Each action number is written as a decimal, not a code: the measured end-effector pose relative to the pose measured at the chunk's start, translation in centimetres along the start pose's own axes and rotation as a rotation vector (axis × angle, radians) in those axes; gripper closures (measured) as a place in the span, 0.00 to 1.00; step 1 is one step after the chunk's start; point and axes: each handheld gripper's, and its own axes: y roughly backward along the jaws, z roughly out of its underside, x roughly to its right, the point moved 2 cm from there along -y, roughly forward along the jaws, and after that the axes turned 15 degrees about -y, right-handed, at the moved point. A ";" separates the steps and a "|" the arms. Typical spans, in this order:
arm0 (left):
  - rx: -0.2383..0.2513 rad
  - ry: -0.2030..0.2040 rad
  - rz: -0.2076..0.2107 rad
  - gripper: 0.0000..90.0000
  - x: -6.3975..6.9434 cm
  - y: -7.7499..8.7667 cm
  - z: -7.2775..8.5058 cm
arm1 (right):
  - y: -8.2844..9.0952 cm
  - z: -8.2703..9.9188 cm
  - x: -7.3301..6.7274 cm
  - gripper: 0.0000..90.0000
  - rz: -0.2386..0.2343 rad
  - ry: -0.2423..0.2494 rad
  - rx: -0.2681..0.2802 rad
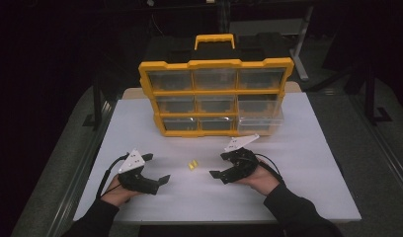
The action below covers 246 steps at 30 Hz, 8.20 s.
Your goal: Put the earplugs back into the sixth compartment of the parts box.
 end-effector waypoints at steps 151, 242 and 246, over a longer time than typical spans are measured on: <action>-0.013 -0.006 0.048 0.00 0.5 -0.4 0.1 | 3.8 -12.7 -2.9 0.94 -0.019 0.076 -0.120; -0.060 -0.032 0.045 0.00 0.5 -0.5 0.4 | 13.4 -15.4 1.9 0.99 0.105 0.004 -0.083; -0.060 -0.034 0.046 0.00 0.5 -0.5 0.4 | 12.6 -15.8 1.1 0.99 0.092 0.019 -0.078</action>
